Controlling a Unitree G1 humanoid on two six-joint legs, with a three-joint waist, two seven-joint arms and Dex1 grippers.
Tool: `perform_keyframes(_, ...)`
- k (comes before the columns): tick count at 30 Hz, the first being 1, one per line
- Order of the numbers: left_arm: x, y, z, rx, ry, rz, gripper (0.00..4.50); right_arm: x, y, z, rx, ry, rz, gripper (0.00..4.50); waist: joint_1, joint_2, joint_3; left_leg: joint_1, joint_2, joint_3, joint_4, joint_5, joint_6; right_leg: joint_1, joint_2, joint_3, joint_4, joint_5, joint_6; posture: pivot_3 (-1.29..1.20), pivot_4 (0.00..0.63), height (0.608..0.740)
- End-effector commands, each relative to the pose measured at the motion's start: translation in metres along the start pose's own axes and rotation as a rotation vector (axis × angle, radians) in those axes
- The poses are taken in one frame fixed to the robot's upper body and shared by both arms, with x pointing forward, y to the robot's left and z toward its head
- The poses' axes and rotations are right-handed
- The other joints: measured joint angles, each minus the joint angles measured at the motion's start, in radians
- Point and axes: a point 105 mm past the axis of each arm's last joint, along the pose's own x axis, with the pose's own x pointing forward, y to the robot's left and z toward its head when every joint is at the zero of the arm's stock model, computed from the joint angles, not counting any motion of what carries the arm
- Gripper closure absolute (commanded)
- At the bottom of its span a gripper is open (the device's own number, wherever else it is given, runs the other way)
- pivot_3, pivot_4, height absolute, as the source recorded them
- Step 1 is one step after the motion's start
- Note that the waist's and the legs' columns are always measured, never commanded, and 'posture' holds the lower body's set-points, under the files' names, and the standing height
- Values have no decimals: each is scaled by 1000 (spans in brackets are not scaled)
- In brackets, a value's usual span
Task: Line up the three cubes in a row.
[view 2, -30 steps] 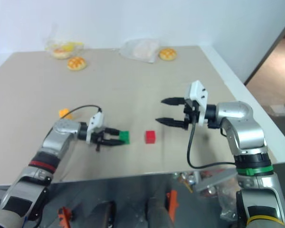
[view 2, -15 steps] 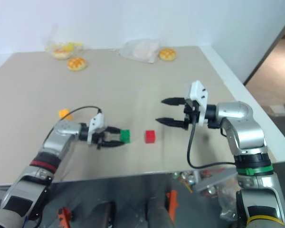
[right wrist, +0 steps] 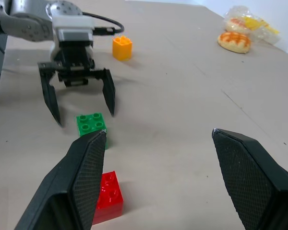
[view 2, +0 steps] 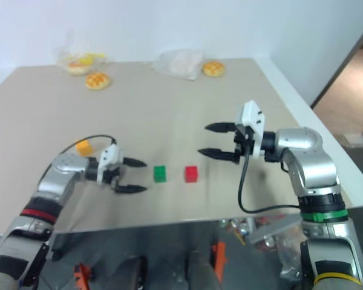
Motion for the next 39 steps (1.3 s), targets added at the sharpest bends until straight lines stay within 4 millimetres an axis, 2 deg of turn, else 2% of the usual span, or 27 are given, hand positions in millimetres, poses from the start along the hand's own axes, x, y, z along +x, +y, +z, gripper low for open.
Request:
perform_keyframes(1, -38, 9, 14, -17, -47, 150, 103, 1, -5, 13, -45, -27, -15, 842, 1, 0, 0, 0, 0, 0, 0, 0, 0, 0, 0, 0, 0, 0, 0, 0, 150, 740)
perform_keyframes(4, -60, 19, 22, -60, -135, 346, 103, 8, -9, 16, -53, -50, -49, 842, 3, 0, 0, 1, 0, 0, 0, 0, 0, 1, 0, -1, 0, -2, -4, 0, 150, 740)
perform_keyframes(7, -83, 30, 29, -91, -237, 639, 103, 15, -11, 21, -61, -73, -77, 842, 7, 0, 0, 1, 0, 0, 1, 0, 0, 1, -1, -1, 0, -2, -4, 0, 150, 740)
perform_keyframes(9, -98, 26, 26, -150, -281, 760, 103, 18, -8, 26, -61, -93, -64, 842, 6, 0, 0, 0, 0, 0, 1, 0, 0, 1, -1, -1, 0, -2, -3, 0, 150, 740)
perform_keyframes(11, -103, 15, 20, -207, -297, 822, 103, 21, -5, 28, -66, -102, -45, 842, 5, 0, 0, 0, 1, 1, 0, 0, 0, 0, -1, -1, 0, 0, 0, 0, 150, 740)
perform_keyframes(15, -99, -4, 14, -266, -311, 910, 103, 28, -4, 28, -62, -112, -11, 842, 10, 0, 0, 1, 0, 0, -2, 0, 0, 0, -1, -1, 0, -1, -1, 0, 150, 740)
perform_keyframes(21, -104, -6, 10, -351, -377, 1153, 103, 36, 1, 28, -55, -127, 32, 842, 10, -1, -1, 2, 0, 1, 2, 0, -1, 3, -2, 0, 0, -2, -4, 0, 150, 740)
perform_keyframes(26, -114, 2, -19, -446, -309, 1383, 103, 39, 6, 23, -50, -118, 54, 842, 10, -1, -1, 3, 0, 1, 2, 0, -1, 4, -1, 0, 0, -2, -4, 0, 150, 740)
perform_keyframes(29, -112, 6, -23, -446, -273, 1415, 103, 38, 6, 23, -50, -120, 55, 842, 10, -1, -1, 3, 0, 1, 2, 0, -1, 3, -1, 0, 0, -2, -4, 0, 150, 740)
perform_keyframes(34, -91, 19, -30, -432, -183, 1370, 103, 35, 6, 24, -49, -127, 41, 842, 11, -2, -1, 3, -1, 1, 2, 0, -1, 4, -1, 0, 0, -2, -4, 0, 150, 740)
perform_keyframes(39, -83, 32, -32, -446, -165, 1374, 103, 31, 12, 28, -48, -132, 50, 842, 11, -2, -1, 3, -1, 1, 1, 0, -1, 4, -1, 0, -1, -2, -4, 0, 150, 740)
